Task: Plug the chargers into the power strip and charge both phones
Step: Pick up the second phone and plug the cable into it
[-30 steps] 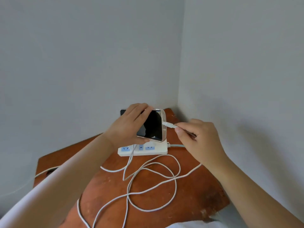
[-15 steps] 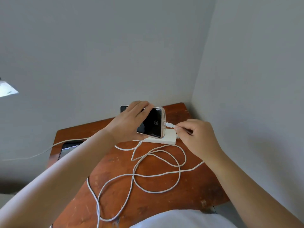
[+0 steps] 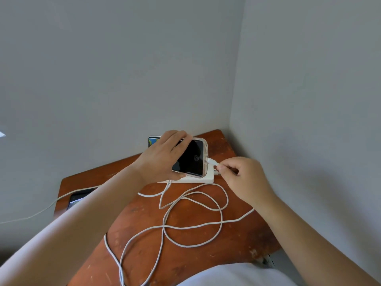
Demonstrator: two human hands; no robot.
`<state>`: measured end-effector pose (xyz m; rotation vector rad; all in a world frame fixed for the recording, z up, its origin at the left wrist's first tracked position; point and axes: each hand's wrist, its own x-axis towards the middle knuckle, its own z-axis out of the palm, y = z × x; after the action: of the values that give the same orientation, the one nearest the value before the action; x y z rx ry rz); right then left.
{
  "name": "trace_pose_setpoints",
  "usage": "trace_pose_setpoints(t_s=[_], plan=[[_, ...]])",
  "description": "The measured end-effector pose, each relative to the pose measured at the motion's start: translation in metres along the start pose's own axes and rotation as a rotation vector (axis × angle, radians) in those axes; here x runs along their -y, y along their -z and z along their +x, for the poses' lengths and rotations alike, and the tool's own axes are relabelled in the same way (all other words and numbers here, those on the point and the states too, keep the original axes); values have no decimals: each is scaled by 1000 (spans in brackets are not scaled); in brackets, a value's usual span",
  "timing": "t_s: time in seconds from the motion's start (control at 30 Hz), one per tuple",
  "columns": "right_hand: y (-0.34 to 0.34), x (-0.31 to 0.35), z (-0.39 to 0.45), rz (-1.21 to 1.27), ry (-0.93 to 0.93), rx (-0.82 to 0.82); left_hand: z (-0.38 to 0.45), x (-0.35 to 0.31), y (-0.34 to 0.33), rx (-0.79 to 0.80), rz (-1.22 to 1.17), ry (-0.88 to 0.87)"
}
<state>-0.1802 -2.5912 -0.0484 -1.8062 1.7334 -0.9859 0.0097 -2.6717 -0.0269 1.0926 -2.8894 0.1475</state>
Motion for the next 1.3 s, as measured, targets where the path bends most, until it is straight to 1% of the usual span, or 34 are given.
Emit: trace_pose_setpoints(t_s=[0.17,0.43,0.5,0.7,0.8,0.93,1.07,1.13,1.23,1.3], plan=[[4,-3,2,-49,18,107,1,-2,3,-98,72,-71],[11,-4,-2,-83,16,203,-5,-9,1,-96,95,-135],[11,-3,-4,-91,13,201,-5,-12,1,-87,100,-152],[6,3,-15,-67,72,74,-10,-17,-2,-154,46,-138],[-1,5,-22,-69,111,48,-17,-17,-2,-109,74,-145],[-13,6,-33,-150,156,114,-31,-11,-3,-55,116,-205],[-36,19,-49,-336,185,-1,-53,-1,-6,6,117,-227],[-49,26,-57,-391,182,-54,-63,3,-5,40,138,-235],[-66,35,-70,-406,158,-71,-80,6,-3,98,161,-226],[-77,40,-80,-423,147,-41,-93,9,-8,161,116,-227]])
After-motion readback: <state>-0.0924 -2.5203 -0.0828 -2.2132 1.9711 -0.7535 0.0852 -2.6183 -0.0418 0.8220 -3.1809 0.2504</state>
